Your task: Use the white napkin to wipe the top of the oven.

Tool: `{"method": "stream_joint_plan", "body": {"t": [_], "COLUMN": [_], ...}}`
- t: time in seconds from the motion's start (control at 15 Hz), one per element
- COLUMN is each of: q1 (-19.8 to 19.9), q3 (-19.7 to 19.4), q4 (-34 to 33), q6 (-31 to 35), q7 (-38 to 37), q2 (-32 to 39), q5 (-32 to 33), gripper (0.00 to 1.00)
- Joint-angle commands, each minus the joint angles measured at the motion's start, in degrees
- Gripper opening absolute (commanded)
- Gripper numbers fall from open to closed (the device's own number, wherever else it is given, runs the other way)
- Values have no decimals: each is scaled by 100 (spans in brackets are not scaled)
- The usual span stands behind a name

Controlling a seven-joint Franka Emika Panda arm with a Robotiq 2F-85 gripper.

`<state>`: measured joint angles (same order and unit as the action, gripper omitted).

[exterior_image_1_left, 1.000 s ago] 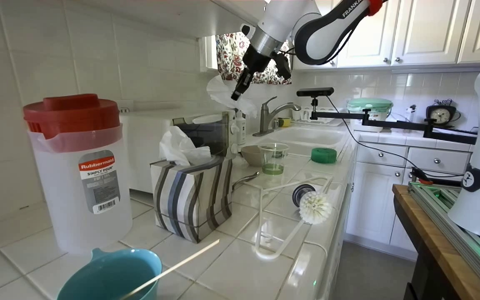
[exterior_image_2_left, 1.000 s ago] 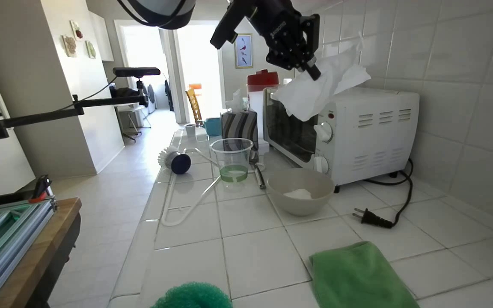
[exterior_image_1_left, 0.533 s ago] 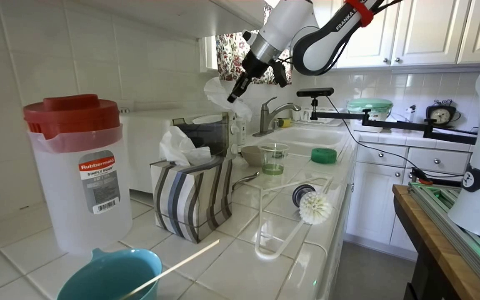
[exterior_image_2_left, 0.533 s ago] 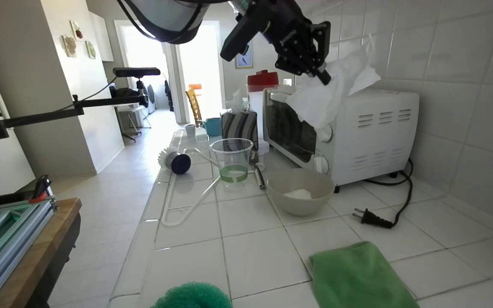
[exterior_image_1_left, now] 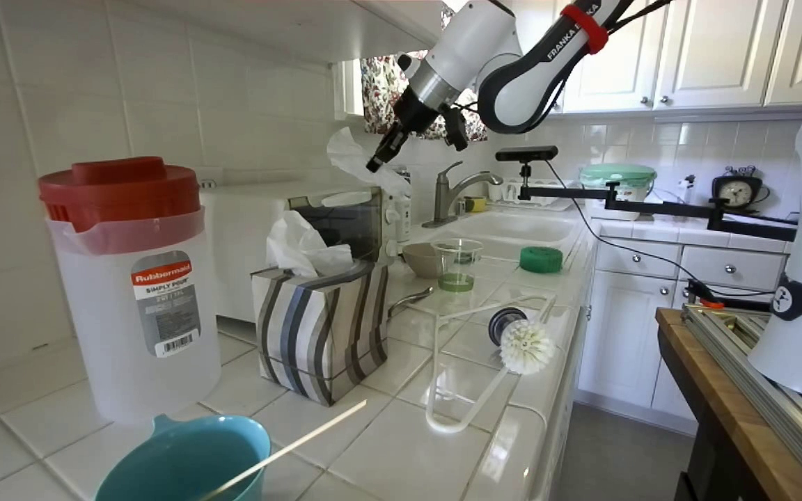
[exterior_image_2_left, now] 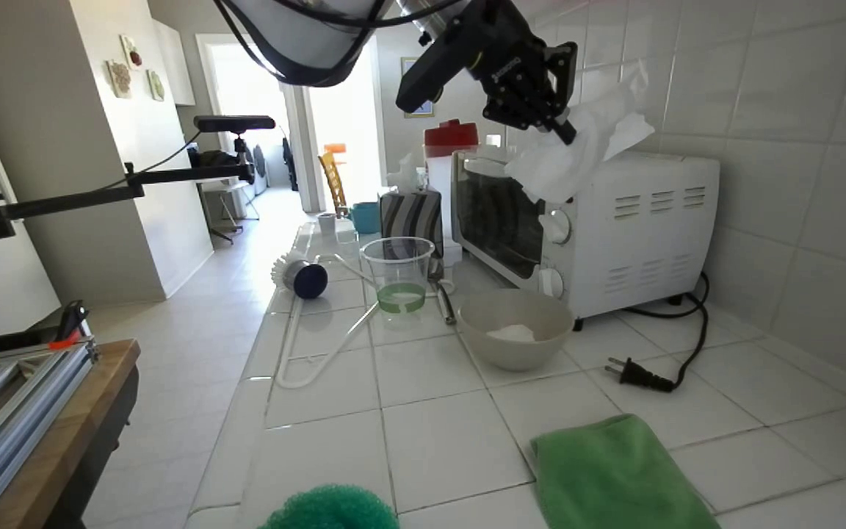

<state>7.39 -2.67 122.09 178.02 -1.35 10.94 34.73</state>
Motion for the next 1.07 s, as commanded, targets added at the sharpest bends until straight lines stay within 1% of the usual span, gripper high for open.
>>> {"method": "stream_joint_plan", "body": {"t": [0.0, 0.07, 0.13, 0.33, 0.8, 1.0], "q1": [-67, -84, 250, 532, 1215, 1394], "q3": [40, 65, 427, 816, 1507, 1785], "q4": [-151, -166, -208, -342, -643, -780], "q6": [218, 249, 243, 212, 0, -118], "q7": [777, 906, 893, 1118, 1274, 1321], "q2": [193, 223, 255, 418, 691, 787], "q5": [-747, -906, -851, -1055, -1047, -997], "gripper": [0, 0, 0, 0, 0, 0]}}
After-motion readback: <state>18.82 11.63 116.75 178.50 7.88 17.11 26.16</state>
